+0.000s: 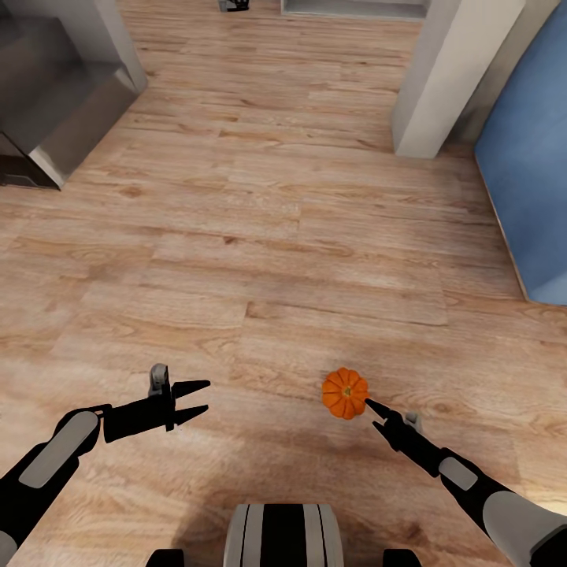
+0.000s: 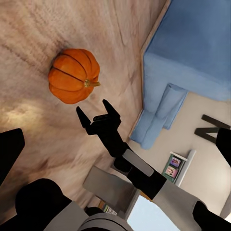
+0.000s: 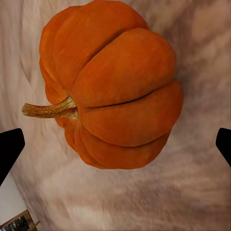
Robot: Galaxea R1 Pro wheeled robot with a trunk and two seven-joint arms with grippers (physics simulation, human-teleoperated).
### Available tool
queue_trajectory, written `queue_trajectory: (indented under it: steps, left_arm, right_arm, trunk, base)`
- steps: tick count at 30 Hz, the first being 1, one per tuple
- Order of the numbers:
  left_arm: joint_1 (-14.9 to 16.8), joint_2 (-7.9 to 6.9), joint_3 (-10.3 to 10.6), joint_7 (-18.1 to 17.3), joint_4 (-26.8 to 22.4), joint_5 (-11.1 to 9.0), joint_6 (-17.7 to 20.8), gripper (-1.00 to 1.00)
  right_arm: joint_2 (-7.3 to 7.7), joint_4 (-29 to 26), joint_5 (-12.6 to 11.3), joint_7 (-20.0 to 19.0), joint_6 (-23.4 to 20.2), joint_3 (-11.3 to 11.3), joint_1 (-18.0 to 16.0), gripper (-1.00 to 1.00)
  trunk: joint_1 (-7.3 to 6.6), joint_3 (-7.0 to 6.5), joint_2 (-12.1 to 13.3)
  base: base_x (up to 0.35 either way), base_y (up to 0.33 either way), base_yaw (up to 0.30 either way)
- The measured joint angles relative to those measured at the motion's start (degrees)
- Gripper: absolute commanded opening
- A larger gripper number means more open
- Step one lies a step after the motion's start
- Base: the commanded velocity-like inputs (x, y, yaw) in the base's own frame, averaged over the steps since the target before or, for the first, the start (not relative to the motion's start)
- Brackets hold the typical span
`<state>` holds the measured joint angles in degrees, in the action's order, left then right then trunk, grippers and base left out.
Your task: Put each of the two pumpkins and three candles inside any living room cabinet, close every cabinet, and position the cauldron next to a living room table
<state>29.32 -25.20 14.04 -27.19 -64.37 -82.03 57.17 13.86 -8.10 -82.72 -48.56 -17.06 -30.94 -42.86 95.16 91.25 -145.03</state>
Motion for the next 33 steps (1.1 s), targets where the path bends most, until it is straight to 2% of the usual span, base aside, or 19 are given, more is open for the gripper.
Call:
queue_trajectory:
  steps: [8, 11, 22, 33]
  left_arm:
    - [-0.1, -0.06, 0.0, -0.1, 0.0, 0.0, 0.0, 1.00]
    - [-0.2, -0.13, 0.0, -1.6, 0.0, 0.2, 0.0, 1.00]
    - [-0.5, -0.15, 0.0, -2.7, 0.0, 0.6, 0.0, 1.00]
    - [-0.5, -0.15, 0.0, -2.8, 0.0, 0.6, 0.0, 1.00]
  right_arm:
    - [0.00, 0.0, 0.0, 0.0, 0.0, -0.1, 0.0, 1.00]
    - [0.00, 0.0, 0.0, 0.0, 0.0, -0.1, 0.0, 1.00]
    - [0.00, 0.0, 0.0, 0.1, 0.7, -0.1, 0.0, 1.00]
    - [0.00, 0.0, 0.0, 0.1, 0.8, -0.1, 0.0, 1.00]
  trunk:
    - [0.00, 0.00, 0.0]
    - [0.00, 0.00, 0.0]
    - [0.21, 1.77, -0.1]
    - [0.20, 1.77, -0.1]
  base:
    - [0.001, 0.001, 0.000]
    - [0.000, 0.000, 0.000]
    - [0.000, 0.000, 0.000]
    - [0.023, 0.012, 0.000]
